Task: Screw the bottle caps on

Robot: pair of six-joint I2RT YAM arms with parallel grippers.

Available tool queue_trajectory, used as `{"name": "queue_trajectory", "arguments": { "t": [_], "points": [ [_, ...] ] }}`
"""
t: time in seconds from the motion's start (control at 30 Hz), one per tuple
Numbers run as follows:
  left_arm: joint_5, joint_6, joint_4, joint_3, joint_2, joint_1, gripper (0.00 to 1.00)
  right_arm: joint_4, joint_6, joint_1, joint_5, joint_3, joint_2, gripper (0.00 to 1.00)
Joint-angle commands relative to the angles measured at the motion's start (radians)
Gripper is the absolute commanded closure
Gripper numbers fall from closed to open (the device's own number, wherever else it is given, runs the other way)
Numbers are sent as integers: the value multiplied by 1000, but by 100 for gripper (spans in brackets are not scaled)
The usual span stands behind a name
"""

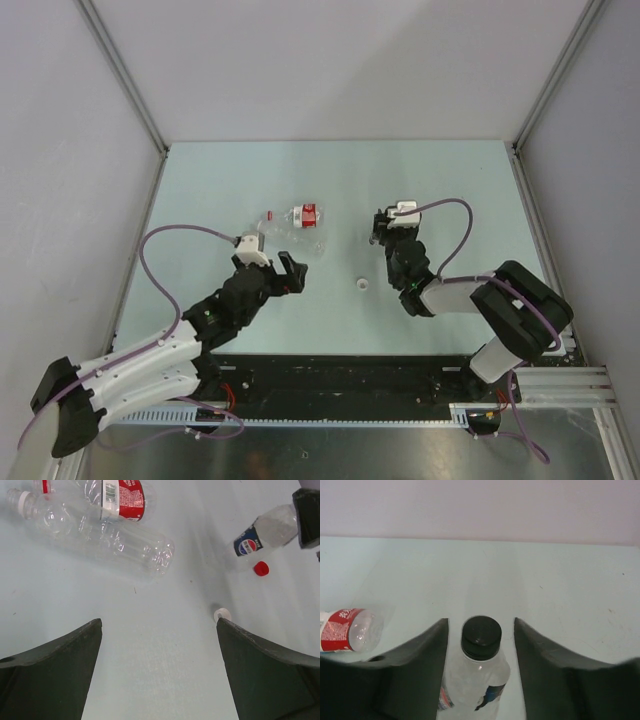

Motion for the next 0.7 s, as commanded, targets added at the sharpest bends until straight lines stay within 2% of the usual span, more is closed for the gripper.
{"name": "queue_trajectory", "arguments": {
  "t": [0.0,0.37,0.43,0.53,0.67],
  "points": [
    [-32,-73,-7,21,-17,23,0,67,-25,33,78,-9,-8,34],
    [-14,-94,-28,15,-30,55,1,-8,-7,54,128,-9,-110,6],
    [0,-89,-26,17,-29,58,0,-64,19,49,124,-8,-157,2],
    [29,-83,-26,26,-18,59,0,-176,57,46,101,-7,-245,1],
    [109,-69,-27,62,38,59,0,-436,166,37,51,11,-445,1]
  ]
}}
